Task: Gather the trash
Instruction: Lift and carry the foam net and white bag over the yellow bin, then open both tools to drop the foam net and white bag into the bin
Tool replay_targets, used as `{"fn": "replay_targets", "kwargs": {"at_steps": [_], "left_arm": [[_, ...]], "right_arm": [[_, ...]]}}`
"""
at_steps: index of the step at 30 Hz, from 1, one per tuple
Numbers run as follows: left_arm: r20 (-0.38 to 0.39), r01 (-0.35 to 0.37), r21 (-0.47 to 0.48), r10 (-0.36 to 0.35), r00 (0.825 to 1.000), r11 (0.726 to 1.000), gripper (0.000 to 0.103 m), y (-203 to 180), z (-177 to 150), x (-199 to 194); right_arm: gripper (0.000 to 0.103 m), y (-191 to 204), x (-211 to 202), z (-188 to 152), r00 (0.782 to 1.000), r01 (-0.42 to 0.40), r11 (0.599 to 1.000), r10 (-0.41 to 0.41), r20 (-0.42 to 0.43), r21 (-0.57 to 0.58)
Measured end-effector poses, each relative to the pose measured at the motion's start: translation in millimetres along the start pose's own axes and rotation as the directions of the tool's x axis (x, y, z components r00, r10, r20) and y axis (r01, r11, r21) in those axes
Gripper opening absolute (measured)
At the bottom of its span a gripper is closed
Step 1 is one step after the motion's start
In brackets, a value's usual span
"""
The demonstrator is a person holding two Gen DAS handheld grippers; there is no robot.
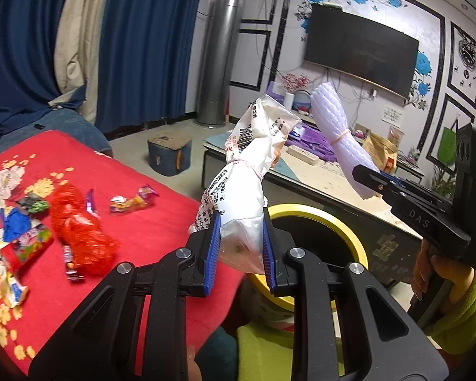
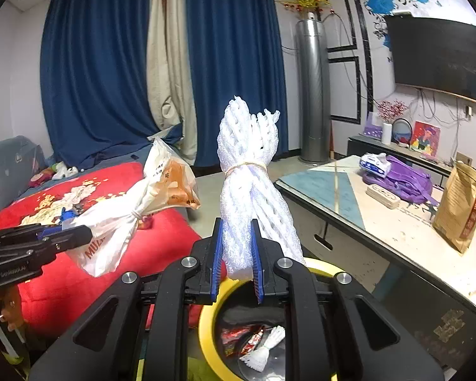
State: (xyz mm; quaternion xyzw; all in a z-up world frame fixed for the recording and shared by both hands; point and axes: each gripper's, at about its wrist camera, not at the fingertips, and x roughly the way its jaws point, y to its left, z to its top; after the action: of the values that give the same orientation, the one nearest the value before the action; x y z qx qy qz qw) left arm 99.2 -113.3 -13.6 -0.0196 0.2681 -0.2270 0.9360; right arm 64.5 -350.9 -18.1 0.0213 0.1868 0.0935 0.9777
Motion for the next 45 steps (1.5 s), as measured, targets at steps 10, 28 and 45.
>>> {"fn": "replay_targets", "kwargs": {"at_steps": [10,28,45], "left_arm": [[-0.056,0.064,0.046,-0.061,0.997,0.997,0.017,-24.3,-7.4,28.3],[-0.161,0.151,0.100,-0.134,0.978,0.983,0.017,-51.2,-20.7,75.9],[-0.276,0.175,0.112,-0.138,0.951,0.978,0.018,-58.5,-38.3,116.6]], "right_arm": [[0.016,-28.5,-1.0,-6.2,0.998,0.065,0.997,-0.065,-0.008,0.047],[0.016,-64.8,10.9,-27.5,0.988,0.136,0.983,-0.125,-0.093,0.123],[0.017,-88.4,42.4,-54.4,0.961,0.166,0.968,-0.116,-0.250,0.189]]}}
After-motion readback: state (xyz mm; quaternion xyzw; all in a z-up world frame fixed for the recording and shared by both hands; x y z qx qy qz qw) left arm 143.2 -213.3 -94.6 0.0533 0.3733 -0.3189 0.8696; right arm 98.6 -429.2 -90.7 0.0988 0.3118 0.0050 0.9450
